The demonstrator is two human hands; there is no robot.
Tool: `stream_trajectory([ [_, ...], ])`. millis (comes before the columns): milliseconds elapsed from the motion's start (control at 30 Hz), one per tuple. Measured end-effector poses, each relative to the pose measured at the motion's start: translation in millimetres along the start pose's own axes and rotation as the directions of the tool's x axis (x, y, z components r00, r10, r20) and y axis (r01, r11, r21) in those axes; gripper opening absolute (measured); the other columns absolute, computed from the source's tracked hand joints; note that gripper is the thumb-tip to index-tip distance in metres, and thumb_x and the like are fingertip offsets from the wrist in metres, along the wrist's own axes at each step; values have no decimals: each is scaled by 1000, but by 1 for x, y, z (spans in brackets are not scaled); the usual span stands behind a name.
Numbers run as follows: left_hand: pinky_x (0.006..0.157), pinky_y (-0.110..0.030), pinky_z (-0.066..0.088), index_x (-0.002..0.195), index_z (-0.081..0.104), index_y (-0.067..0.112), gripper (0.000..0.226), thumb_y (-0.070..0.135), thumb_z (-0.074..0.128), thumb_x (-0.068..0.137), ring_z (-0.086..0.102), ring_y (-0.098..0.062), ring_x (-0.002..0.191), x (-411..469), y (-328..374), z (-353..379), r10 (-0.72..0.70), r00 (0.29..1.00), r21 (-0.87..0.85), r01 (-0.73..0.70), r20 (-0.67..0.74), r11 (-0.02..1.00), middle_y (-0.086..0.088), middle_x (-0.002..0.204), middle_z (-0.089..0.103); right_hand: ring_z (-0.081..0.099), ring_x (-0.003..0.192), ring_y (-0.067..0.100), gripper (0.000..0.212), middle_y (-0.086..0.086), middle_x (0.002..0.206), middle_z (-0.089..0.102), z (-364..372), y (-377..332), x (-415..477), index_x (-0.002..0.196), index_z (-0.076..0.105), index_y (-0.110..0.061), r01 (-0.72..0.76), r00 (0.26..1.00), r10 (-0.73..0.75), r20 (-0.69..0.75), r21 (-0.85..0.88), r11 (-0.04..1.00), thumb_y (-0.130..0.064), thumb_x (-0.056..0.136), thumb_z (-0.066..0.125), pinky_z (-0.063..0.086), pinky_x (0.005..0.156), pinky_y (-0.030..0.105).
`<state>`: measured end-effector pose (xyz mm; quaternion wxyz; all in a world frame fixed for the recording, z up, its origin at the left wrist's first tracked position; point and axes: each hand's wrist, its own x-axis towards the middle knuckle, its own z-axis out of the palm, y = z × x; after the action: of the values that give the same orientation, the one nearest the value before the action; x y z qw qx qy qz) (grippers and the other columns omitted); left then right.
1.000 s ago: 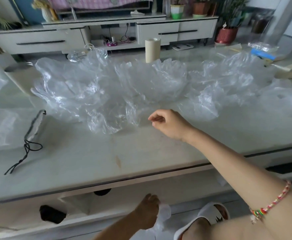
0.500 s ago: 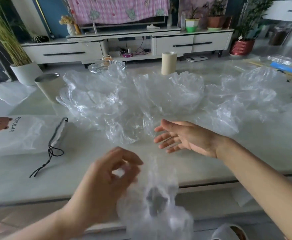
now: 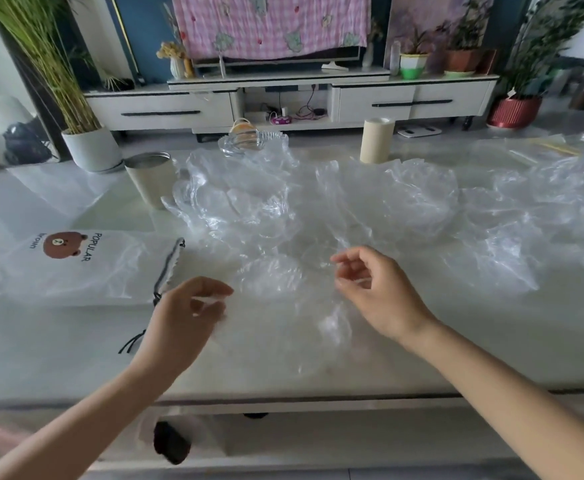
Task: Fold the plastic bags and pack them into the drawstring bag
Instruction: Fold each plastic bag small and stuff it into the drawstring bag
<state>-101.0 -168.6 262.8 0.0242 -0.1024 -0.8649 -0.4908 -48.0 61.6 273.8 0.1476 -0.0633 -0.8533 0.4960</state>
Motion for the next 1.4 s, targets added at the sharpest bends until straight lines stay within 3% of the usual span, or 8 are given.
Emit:
stream_trajectory([
  [200, 94, -21, 39, 112, 64, 21, 33, 39, 46, 91, 50, -10, 113, -5, 6, -9, 491, 868, 346, -483, 71, 804, 5, 122, 56, 43, 113, 0, 51, -8, 124, 49, 10, -30, -10, 131, 45, -21, 293, 947, -235, 220, -293, 910, -39, 86, 61, 32, 98, 14],
  [400, 103, -3, -1, 144, 5, 45, 106, 88, 39, 53, -1, 21, 125, -6, -2, 4, 215, 687, 318, -561, 694, 764, 38, 137, -2, 46, 108, 7, 19, -13, 112, 50, 14, -14, -24, 96, 57, -31, 302, 901, -87, 425, -473, 828, -39, 82, 67, 34, 92, 19],
  [634, 89, -3, 37, 122, 50, 53, 39, 59, 45, 83, 48, 22, 107, -4, -15, -12, 449, 795, 120, -534, 408, 837, 46, 115, 49, 59, 74, 3, 18, -6, 76, 63, -1, -20, -15, 80, 58, -15, 123, 981, -132, 140, 73, 990, -33, 81, 61, 42, 72, 11],
  [734, 65, -8, 46, 85, 72, 25, 19, 40, 62, 86, 64, 5, 69, 0, 7, -21, 232, 958, -249, -186, 171, 951, 17, 76, 71, 60, 77, 20, 52, 13, 85, 63, -3, -31, -12, 91, 59, -10, 41, 997, -54, 46, 263, 964, -60, 79, 54, 45, 75, 24],
  [901, 36, -14, 30, 63, 60, 15, 29, 22, 57, 91, 37, -7, 38, 11, 18, -15, -82, 980, -324, 139, 184, 936, 8, 46, 43, 59, 89, -13, 44, -37, 94, 53, 11, -49, -19, 100, 56, -32, -121, 972, 37, 233, 359, 925, -49, 65, 77, 47, 65, 6],
  [1068, 38, -16, 25, 53, 40, 15, 45, 31, 66, 85, 30, -5, 34, 30, -1, -12, -67, 987, 41, 61, 147, 997, 10, 33, 34, 43, 41, 14, 41, 2, 47, 43, 28, -22, -8, 60, 40, -10, -236, 969, 244, -45, 127, 963, -31, 89, 60, 33, 41, 24],
  [1268, 64, -30, 44, 92, 61, 19, 40, 57, 52, 84, 57, -22, 77, 18, -8, -24, 173, 984, 657, -152, 33, 738, 3, 81, 62, 59, 89, 19, 29, -4, 93, 59, 20, -11, -13, 98, 51, -19, -159, 979, 203, 2, -617, 771, -46, 90, 51, 41, 67, 28],
  [1401, 72, -27, 47, 95, 68, 14, 34, 38, 45, 89, 58, -15, 87, 2, 8, -10, 562, 825, 483, -514, 53, 709, 2, 93, 67, 57, 82, 14, 15, -2, 88, 59, 27, -32, -20, 95, 61, -12, 286, 907, -415, -73, -615, 735, -10, 82, 68, 37, 67, 16],
])
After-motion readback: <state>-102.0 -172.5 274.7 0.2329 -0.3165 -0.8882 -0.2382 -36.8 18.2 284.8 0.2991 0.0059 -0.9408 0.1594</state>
